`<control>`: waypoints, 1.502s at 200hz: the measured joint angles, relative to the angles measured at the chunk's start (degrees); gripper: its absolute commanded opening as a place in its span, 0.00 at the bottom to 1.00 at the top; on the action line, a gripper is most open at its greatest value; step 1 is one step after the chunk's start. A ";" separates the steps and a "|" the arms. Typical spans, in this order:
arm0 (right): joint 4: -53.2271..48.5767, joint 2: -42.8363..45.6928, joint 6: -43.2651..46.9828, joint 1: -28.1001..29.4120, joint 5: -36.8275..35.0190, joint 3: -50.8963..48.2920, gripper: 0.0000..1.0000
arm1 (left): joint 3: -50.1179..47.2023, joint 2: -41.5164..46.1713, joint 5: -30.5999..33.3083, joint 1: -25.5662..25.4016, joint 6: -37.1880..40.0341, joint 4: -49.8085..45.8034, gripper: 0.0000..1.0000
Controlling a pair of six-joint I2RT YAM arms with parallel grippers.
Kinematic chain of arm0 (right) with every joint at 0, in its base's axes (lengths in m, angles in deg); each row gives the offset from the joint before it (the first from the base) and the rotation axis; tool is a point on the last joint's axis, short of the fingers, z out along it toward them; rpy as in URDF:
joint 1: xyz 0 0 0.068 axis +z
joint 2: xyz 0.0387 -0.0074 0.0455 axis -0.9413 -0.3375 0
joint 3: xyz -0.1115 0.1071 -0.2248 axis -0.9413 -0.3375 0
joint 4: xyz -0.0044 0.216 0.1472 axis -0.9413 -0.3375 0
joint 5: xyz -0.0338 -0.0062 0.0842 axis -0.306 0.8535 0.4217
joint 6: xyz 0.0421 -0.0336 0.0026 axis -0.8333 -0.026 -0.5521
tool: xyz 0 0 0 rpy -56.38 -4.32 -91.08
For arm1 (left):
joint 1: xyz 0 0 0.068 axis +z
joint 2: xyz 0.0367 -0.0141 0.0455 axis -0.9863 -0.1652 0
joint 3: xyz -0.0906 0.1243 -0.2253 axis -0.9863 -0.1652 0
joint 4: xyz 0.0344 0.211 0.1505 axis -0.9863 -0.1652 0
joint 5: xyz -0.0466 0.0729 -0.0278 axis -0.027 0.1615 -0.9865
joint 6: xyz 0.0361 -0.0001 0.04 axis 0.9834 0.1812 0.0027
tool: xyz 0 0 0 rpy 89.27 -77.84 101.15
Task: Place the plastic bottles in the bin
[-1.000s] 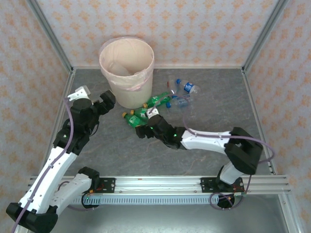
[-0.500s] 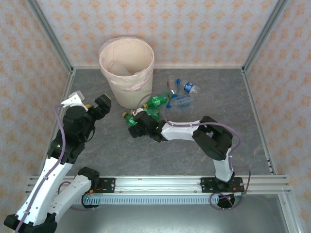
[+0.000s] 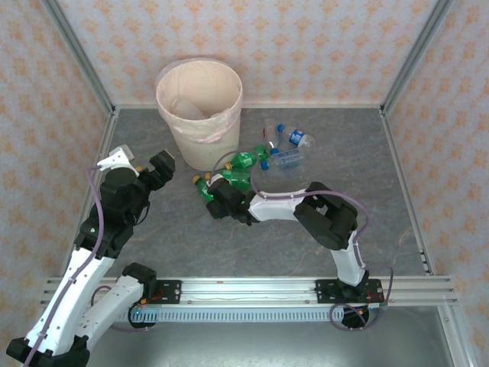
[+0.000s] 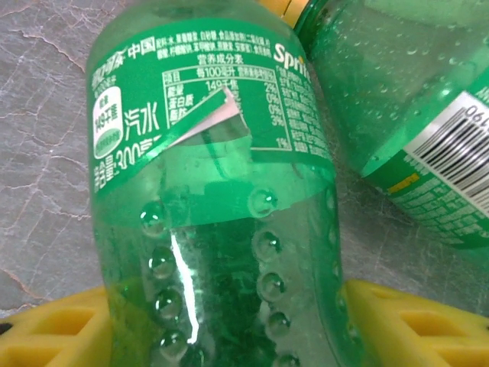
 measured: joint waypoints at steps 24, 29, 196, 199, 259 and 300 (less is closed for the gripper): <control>0.11 0.74 0.15 1.27 -1.22 -0.87 0.60 | 0.00 0.11 0.17 0.00 0.00 -0.02 0.99; 0.07 1.25 0.17 1.60 -1.40 -1.36 0.60 | 0.00 0.13 0.20 0.00 0.00 -0.02 0.99; 0.44 33.24 0.13 3.26 -13.55 -1.38 0.59 | 0.15 2.62 1.68 0.00 -0.17 0.09 0.99; 0.42 33.24 0.20 2.99 -13.73 -0.66 0.59 | 0.15 2.60 1.66 0.00 -0.20 0.07 0.99; 0.24 30.29 2.10 -1.33 -16.90 13.99 0.61 | 0.61 2.58 -1.07 0.00 0.02 1.29 0.99; -0.52 22.82 4.22 -3.15 -16.85 23.89 0.61 | 1.62 2.45 -5.18 0.00 0.52 2.60 0.99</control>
